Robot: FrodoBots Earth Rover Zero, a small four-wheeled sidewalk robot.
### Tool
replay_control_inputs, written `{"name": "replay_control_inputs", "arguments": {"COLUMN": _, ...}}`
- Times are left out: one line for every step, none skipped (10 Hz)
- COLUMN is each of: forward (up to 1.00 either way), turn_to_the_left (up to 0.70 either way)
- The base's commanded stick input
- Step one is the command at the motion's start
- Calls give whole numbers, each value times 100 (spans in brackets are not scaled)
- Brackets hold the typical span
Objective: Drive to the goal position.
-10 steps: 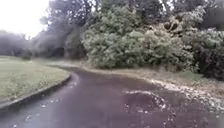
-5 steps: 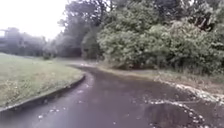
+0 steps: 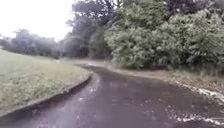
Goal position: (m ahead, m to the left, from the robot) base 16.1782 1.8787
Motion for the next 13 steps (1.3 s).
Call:
{"name": "replay_control_inputs", "arguments": {"forward": 96, "turn_to_the_left": -26}}
{"name": "replay_control_inputs", "arguments": {"forward": 95, "turn_to_the_left": -27}}
{"name": "replay_control_inputs", "arguments": {"forward": 95, "turn_to_the_left": -15}}
{"name": "replay_control_inputs", "arguments": {"forward": 96, "turn_to_the_left": -3}}
{"name": "replay_control_inputs", "arguments": {"forward": 96, "turn_to_the_left": 0}}
{"name": "replay_control_inputs", "arguments": {"forward": 95, "turn_to_the_left": 0}}
{"name": "replay_control_inputs", "arguments": {"forward": 95, "turn_to_the_left": 0}}
{"name": "replay_control_inputs", "arguments": {"forward": 96, "turn_to_the_left": 0}}
{"name": "replay_control_inputs", "arguments": {"forward": 98, "turn_to_the_left": 0}}
{"name": "replay_control_inputs", "arguments": {"forward": 99, "turn_to_the_left": 0}}
{"name": "replay_control_inputs", "arguments": {"forward": 99, "turn_to_the_left": 0}}
{"name": "replay_control_inputs", "arguments": {"forward": 99, "turn_to_the_left": 0}}
{"name": "replay_control_inputs", "arguments": {"forward": 99, "turn_to_the_left": 0}}
